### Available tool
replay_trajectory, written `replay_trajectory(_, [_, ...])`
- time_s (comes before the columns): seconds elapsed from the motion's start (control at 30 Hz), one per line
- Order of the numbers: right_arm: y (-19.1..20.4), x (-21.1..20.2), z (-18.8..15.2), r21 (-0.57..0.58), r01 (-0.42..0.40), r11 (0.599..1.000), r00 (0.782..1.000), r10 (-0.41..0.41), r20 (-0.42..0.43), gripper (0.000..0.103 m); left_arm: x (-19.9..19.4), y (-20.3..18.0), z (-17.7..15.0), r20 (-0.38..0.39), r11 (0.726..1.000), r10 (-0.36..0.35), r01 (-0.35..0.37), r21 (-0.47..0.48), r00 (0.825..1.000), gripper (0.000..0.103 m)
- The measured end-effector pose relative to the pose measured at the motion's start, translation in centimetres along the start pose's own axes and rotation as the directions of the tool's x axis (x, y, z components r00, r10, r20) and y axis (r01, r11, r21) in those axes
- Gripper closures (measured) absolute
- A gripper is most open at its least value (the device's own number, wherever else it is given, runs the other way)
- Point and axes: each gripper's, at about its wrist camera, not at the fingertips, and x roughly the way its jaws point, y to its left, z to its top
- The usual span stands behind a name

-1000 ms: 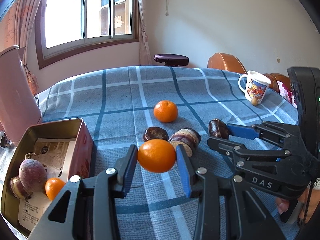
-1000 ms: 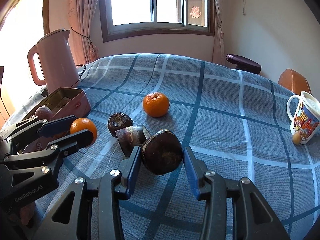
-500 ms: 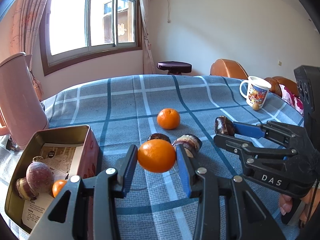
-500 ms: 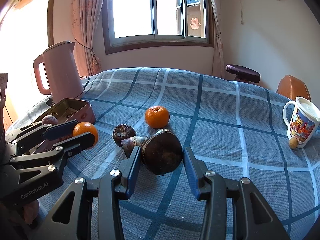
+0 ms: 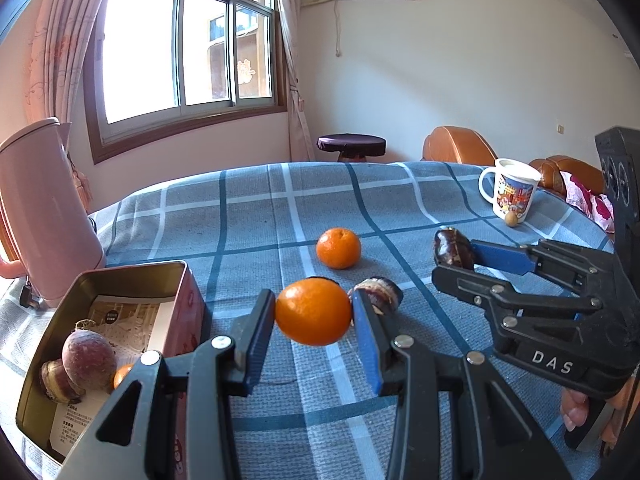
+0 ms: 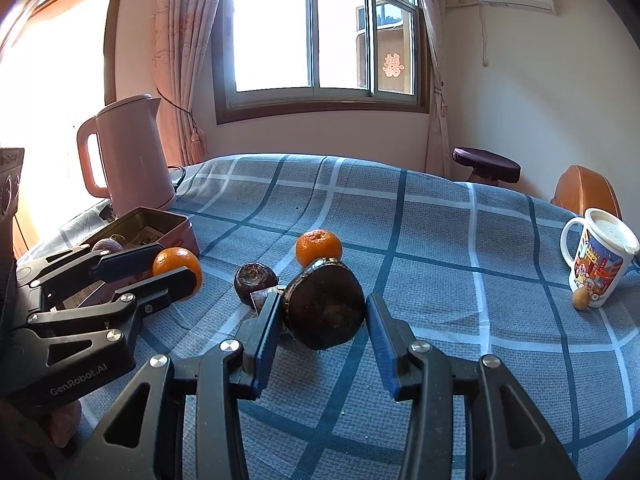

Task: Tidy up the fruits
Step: 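Carry the tangerine toward the tin with the left tool while the right tool carries the taro slice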

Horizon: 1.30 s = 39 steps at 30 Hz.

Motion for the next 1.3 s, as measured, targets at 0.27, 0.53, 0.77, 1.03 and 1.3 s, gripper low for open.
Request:
replay_trajectory(0.27, [-0.1,-0.7,-0.1,0.001,-0.005,1.000,0.999,0.004,0.037,0.058,-0.5,0.0,0.0,0.023,1.000,-0.001,0.001,-0.001,1.000,0.062])
replay_trajectory(0.53, [-0.2,-1.2,-0.1,0.001,-0.006,1.000,0.998,0.006,0.064,0.058,-0.9,0.3,-0.1,0.046,1.000,0.009,-0.009,-0.008,0.999,0.062])
replay_trajectory(0.77, [-0.2,-1.5,-0.2,0.002,-0.007,1.000,0.997,0.007,0.078,0.058,-1.4,0.1,-0.1,0.069,1.000,0.024,-0.024,-0.004,0.997,0.062])
replay_trajectory(1.03, [-0.3,-1.9,-0.2,0.001,-0.006,1.000,0.995,0.006,0.104,0.058,-1.6,0.0,-0.1,0.085,0.999,0.036,-0.036,0.003,0.996,0.062])
replay_trajectory(1.3, [-0.2,-2.3,-0.3,-0.004,0.001,1.000,0.993,-0.001,0.122,0.058,-2.0,-0.3,-0.2,0.105,0.999,0.046,-0.048,0.011,0.993,0.062])
